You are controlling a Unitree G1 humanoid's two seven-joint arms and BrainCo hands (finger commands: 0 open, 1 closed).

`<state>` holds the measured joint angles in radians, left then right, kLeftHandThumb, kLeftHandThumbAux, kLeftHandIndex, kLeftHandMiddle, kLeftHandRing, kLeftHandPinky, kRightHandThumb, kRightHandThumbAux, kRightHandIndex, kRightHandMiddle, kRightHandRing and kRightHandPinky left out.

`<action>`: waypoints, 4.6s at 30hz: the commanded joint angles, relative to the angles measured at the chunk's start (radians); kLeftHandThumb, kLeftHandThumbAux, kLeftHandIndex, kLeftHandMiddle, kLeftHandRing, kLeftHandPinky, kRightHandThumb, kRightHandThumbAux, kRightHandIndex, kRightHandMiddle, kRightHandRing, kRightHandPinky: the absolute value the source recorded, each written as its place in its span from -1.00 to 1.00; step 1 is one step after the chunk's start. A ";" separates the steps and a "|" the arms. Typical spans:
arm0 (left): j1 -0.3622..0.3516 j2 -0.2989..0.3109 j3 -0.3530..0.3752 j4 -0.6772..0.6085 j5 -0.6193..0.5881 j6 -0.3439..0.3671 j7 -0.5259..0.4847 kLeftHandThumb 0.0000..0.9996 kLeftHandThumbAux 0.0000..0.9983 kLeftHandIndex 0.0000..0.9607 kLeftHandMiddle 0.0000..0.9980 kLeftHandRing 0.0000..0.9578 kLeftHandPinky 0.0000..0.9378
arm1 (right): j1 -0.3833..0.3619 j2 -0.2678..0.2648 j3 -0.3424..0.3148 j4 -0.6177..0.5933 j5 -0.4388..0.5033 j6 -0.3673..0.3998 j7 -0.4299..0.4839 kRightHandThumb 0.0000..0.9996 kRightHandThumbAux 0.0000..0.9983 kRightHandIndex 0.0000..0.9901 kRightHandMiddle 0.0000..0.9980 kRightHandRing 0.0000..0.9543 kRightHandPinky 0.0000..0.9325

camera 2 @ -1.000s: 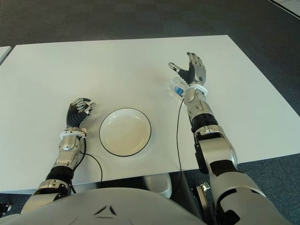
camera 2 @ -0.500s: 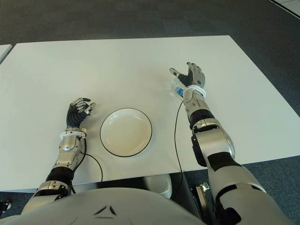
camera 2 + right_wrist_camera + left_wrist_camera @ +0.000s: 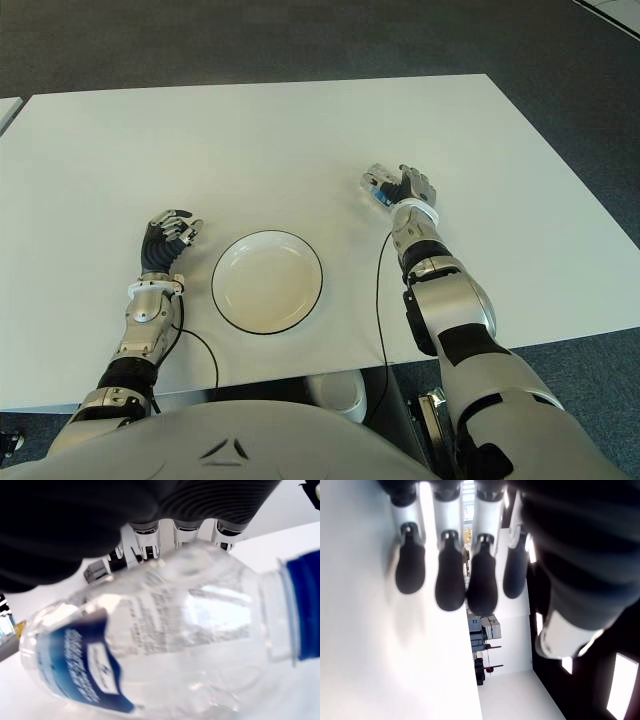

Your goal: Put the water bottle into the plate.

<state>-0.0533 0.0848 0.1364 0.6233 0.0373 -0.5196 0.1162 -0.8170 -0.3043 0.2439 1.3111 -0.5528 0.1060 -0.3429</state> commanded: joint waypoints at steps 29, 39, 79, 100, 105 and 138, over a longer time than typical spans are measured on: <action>0.011 -0.008 0.001 0.027 -0.032 -0.005 -0.025 0.41 0.44 -0.09 0.41 0.45 0.42 | 0.115 0.057 0.209 0.079 -0.108 0.207 0.233 0.45 -0.38 -1.00 -1.00 -1.00 -1.00; 0.012 -0.011 0.008 0.027 -0.047 -0.003 -0.033 0.41 0.44 -0.09 0.39 0.43 0.41 | 0.128 0.061 0.263 0.082 -0.148 0.235 0.277 0.49 -0.14 -0.95 -1.00 -1.00 -1.00; 0.010 -0.025 0.013 0.028 -0.043 -0.014 -0.014 0.41 0.43 -0.09 0.40 0.45 0.42 | 0.130 0.073 -0.051 0.050 0.082 0.181 -0.035 0.68 0.36 -0.15 0.11 0.49 0.61; 0.010 -0.019 0.017 0.037 -0.054 -0.029 -0.028 0.41 0.43 -0.09 0.41 0.46 0.43 | 0.153 0.083 -0.355 0.014 0.354 -0.136 -0.155 0.67 0.37 -0.17 0.11 0.71 0.76; 0.008 -0.020 0.020 0.038 -0.057 -0.027 -0.024 0.41 0.43 -0.09 0.42 0.47 0.45 | 0.158 0.093 -0.458 0.012 0.461 -0.248 -0.082 0.68 0.37 -0.17 0.13 0.71 0.75; 0.015 -0.016 0.015 0.021 -0.051 -0.006 -0.014 0.41 0.43 -0.09 0.39 0.42 0.40 | 0.199 0.204 -0.391 -0.304 0.488 -0.793 0.069 0.69 0.36 -0.15 0.12 0.83 0.85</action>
<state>-0.0560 0.0707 0.1527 0.6299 -0.0085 -0.5518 0.1166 -0.6336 -0.1180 -0.1882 1.0702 -0.0336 -0.6045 -0.3011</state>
